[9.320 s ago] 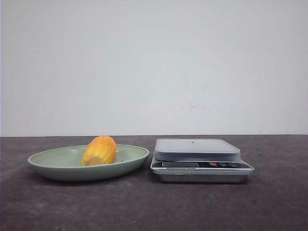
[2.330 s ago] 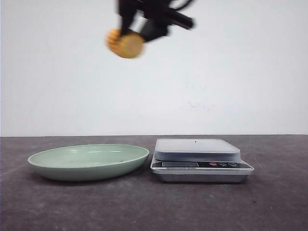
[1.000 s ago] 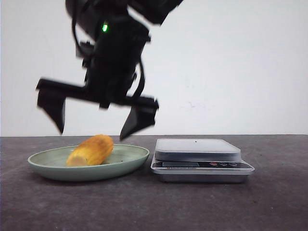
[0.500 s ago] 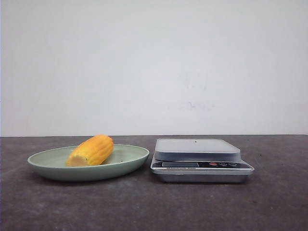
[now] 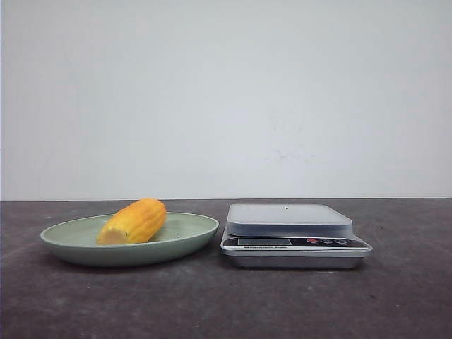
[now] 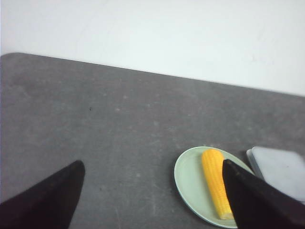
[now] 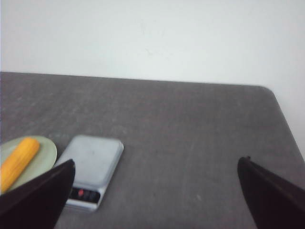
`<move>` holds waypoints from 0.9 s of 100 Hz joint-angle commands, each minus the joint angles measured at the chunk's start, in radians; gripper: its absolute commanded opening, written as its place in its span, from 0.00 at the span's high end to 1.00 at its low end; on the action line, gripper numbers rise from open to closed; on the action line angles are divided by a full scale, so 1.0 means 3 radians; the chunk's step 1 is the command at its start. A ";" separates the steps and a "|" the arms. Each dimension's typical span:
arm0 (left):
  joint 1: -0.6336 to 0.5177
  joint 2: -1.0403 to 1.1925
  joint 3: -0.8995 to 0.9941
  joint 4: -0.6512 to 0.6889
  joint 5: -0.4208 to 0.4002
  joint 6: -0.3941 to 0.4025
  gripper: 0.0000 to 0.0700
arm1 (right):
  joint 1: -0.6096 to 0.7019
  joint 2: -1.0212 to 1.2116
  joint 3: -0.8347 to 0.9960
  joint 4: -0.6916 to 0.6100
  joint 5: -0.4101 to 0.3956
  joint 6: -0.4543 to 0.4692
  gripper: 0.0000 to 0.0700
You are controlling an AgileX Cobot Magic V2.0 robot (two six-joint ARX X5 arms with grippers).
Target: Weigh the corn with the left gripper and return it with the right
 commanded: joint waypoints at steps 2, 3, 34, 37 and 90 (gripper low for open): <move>-0.0019 -0.0168 -0.0069 -0.0076 0.0045 -0.0202 0.21 | 0.0014 -0.0207 -0.0065 -0.0085 0.0009 0.0127 0.00; -0.0019 -0.0191 -0.0083 -0.0084 0.0047 -0.0215 0.22 | 0.0014 -0.0239 -0.0085 -0.0092 0.0008 0.0132 0.00; -0.0019 -0.0443 -0.0304 0.0037 0.0282 -0.0301 0.99 | 0.0010 -0.0811 -0.0843 -0.0031 -0.0100 0.0266 0.98; -0.0019 -0.0443 -0.0313 0.0116 0.0284 -0.0281 0.99 | 0.0010 -0.0819 -0.0898 0.0023 -0.0094 0.0264 0.98; -0.0019 -0.0427 -0.0579 0.1303 0.0318 0.0379 0.96 | 0.0014 -0.0825 -0.1499 0.1392 -0.0440 0.0085 0.98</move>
